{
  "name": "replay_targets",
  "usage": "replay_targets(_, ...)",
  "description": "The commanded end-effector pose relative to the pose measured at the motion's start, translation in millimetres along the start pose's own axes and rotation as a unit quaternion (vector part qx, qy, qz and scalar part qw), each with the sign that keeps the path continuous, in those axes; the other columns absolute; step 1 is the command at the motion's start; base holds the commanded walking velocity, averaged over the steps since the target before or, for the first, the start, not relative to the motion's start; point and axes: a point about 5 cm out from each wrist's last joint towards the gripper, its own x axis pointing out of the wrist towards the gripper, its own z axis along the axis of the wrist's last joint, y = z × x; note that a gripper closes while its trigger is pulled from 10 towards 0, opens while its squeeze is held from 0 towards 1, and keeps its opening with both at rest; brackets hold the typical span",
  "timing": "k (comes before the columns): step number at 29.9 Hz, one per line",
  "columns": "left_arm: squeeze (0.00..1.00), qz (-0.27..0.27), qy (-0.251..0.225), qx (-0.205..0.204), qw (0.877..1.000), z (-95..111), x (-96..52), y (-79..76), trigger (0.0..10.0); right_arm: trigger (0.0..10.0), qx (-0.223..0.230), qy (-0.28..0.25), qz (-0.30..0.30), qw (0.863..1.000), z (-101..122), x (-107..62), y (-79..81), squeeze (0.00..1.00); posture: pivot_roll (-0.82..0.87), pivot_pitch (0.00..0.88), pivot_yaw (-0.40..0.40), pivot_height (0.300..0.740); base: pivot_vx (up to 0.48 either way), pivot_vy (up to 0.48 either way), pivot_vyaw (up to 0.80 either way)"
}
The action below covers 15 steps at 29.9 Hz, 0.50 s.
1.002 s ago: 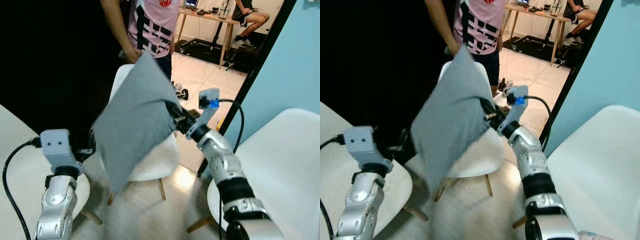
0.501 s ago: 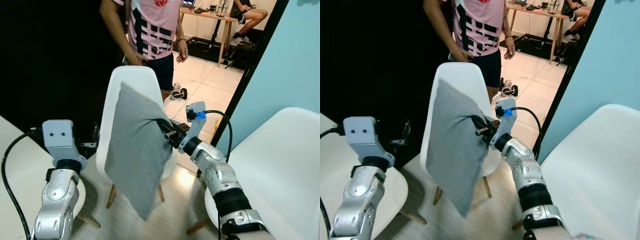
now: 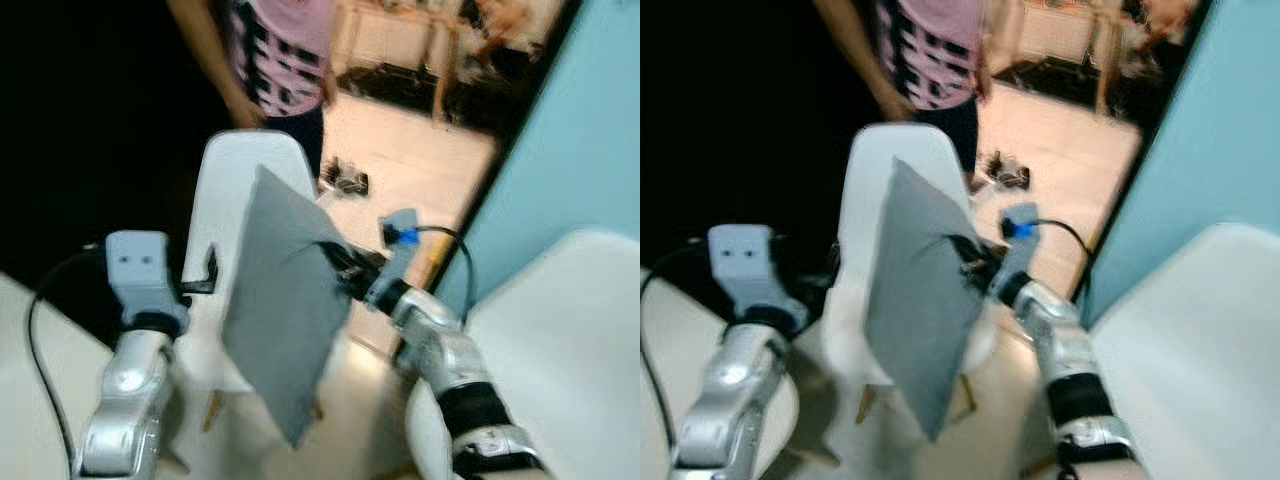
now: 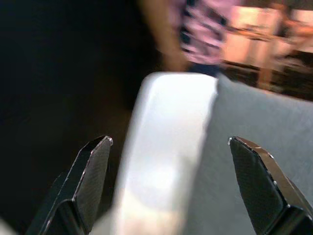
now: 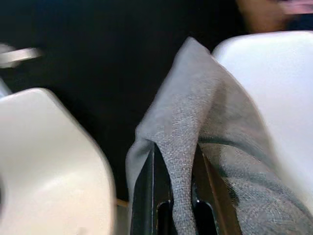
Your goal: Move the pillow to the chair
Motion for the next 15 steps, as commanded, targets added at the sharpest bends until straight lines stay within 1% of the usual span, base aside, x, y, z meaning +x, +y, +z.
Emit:
replay_targets(1, 0.00, 0.003, 0.011, 0.008, 1.000, -2.7, -0.9, 1.9, 10.0, 10.0, -0.018, -0.038, 0.038, 0.998, 17.9, 10.1, 13.2, 0.00, 0.10, 0.000, -0.089, 0.720, 0.352, 0.000, 0.80)
replay_targets(7, 0.00, 0.001, 0.013, 0.009, 1.000, -1.6, -0.6, 1.8, 10.0, 10.0, -0.015, -0.043, 0.008, 0.999, 21.5, 11.3, 7.9, 0.00, 0.10, 0.000, -0.086, 0.720, 0.352, 0.000, 0.00)
replay_targets(9, 0.00, 0.001, 0.013, 0.009, 1.000, -1.6, -0.6, 1.8, 10.0, 10.0, -0.015, -0.043, 0.008, 0.999, 21.5, 11.3, 7.9, 0.00, 0.10, 0.000, -0.086, 0.720, 0.349, 0.000, 0.00)
replay_targets(13, 0.00, -0.011, 0.016, 0.010, 1.000, -0.3, -0.1, -0.8, 10.0, 10.0, -0.012, -0.041, -0.026, 0.999, 23.7, 11.2, -0.2, 0.00, 0.10, 0.000, -0.086, 0.720, 0.352, 0.000, 0.00)
replay_targets(15, 0.00, -0.017, 0.020, 0.010, 1.000, -0.7, 0.3, -1.9, 10.0, 10.0, -0.007, -0.034, -0.027, 0.999, 22.8, 11.5, -0.8, 0.00, 0.10, 0.000, -0.087, 0.720, 0.262, 0.000, -0.49)
